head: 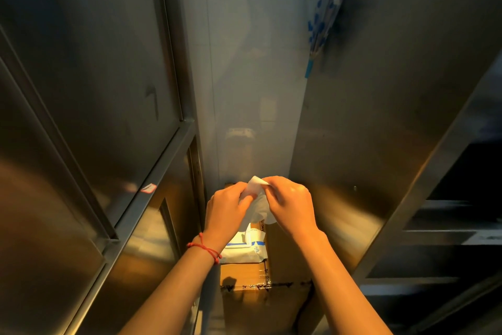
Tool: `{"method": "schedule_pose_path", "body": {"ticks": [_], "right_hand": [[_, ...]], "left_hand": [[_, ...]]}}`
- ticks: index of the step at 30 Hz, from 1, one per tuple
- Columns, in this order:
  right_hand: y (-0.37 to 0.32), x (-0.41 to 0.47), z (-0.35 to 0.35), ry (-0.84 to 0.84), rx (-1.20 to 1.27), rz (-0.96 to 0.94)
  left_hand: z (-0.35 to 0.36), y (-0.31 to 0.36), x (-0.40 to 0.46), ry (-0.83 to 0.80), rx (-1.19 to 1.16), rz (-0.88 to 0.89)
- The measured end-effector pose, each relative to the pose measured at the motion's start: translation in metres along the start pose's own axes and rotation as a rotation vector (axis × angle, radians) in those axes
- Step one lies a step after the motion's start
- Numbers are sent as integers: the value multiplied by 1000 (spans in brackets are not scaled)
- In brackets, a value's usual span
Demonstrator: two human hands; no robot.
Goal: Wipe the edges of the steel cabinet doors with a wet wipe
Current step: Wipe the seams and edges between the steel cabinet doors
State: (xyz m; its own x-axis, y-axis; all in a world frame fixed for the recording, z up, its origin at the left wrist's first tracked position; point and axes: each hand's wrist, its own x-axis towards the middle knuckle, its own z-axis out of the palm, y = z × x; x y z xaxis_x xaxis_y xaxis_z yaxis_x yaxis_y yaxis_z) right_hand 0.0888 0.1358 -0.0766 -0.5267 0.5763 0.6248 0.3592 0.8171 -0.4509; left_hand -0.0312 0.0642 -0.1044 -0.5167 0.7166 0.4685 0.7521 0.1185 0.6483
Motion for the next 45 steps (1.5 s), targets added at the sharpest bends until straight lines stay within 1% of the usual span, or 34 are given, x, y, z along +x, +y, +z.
{"method": "schedule_pose_path", "body": {"ticks": [4,8,13,18,22,26,30,37,41,45], "right_hand": [[-2,-1,-9,62,8,-70],[0,-7,-13,124,-46,-149],[0,-8,-16,161,-84,-193],[-5,-10,-17,188,-142,-249],[-5,-13,-19,238,-162,-254],[-5,-19,-22,274,-125,-226],[2,-21,-28,273,-52,-215],[21,-35,-50,232,43,-253],[31,-50,-56,178,79,-268],[35,-72,-62,167,80,-283]], "left_hand": [[-5,3,-1,56,27,45],[-10,10,-1,127,54,158],[-11,15,0,189,111,307],[-13,21,-1,196,159,407],[-16,24,-5,202,199,472],[-19,26,-13,214,247,461],[-21,31,-22,232,301,427],[-15,51,-50,298,400,341],[-7,62,-75,324,428,273],[2,72,-100,319,440,209]]}}
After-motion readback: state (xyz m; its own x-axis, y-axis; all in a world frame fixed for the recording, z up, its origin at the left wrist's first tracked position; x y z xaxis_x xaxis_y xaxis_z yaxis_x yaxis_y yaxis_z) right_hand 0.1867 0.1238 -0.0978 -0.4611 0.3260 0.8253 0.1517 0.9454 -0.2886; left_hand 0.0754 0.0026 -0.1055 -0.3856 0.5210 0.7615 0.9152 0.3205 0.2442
